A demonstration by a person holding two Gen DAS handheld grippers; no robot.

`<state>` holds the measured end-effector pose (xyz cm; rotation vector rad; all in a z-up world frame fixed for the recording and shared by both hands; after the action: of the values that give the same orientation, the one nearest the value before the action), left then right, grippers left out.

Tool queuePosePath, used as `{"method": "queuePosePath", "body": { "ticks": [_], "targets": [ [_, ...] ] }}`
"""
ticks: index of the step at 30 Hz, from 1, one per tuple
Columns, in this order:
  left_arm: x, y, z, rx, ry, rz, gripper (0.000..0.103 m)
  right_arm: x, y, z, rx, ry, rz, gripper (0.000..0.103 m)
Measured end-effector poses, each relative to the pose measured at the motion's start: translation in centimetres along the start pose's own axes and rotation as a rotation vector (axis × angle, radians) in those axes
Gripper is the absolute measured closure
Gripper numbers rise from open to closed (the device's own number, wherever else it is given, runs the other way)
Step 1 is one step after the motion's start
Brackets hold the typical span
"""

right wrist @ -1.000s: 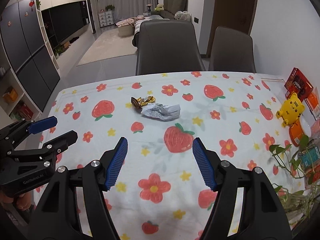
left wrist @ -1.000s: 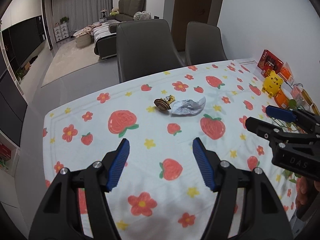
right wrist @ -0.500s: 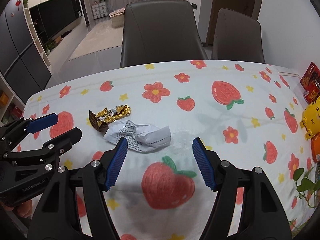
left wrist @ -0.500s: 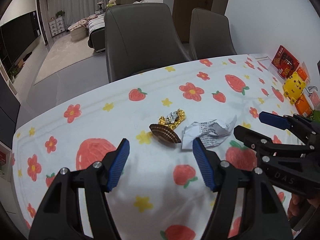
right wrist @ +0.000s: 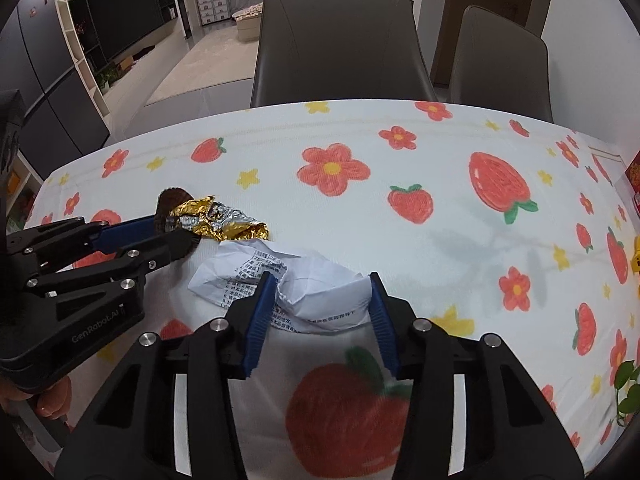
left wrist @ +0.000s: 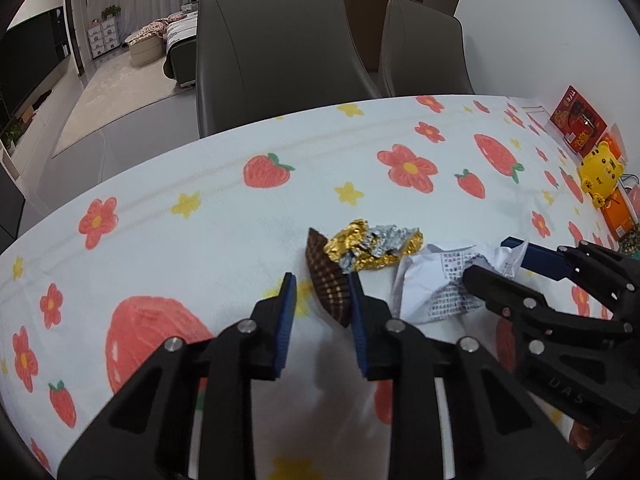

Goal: Collect trash
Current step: 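Grasp the brown chocolate wrapper with the left tool while the right tool grasps the white paper, then carry the chocolate wrapper and white paper over the grey bin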

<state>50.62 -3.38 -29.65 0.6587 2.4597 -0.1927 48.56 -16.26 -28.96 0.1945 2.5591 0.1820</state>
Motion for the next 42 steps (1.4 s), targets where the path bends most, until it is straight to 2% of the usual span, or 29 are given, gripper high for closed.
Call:
{"method": "queuePosePath", "body": {
  "ticks": [4,8,15,26,42],
  "targets": [
    [-0.2,-0.2,0.0,-0.001,-0.011,0.017,0.088,-0.1,0.4,-0.4,-0.017,0.001,-0.002,0.075],
    [-0.6,-0.5,-0.7,0.001,-0.035,0.035,0.090,0.0,0.6,-0.8,-0.032,-0.001,0.004,0.080],
    [-0.9,-1.2,-1.7,-0.006,-0.052,0.057,0.091,0.1,0.5,-2.1,-0.045,-0.010,0.022,0.081],
    [0.8,-1.9,-5.0,-0.026,-0.052,0.043,0.091,1.2,0.4,-5.6,-0.043,-0.021,0.032,0.081],
    [5.2,-2.1,-15.0,-0.074,-0.078,0.009,0.091,5.6,1.3,-15.1,-0.037,-0.047,0.048,0.081]
  ]
}}
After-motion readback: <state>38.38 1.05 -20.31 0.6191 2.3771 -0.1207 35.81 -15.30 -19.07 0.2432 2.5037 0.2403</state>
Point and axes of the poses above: each gripper's, at about its wrist camera, not at the fingertips, and z roughly the way its jaws point, y to its left, x to its underside, the point moved 5 cm from there along z, roughly the way its jaws point, and after that the axes turned 14 degrees about z, right-handed, at the moved point
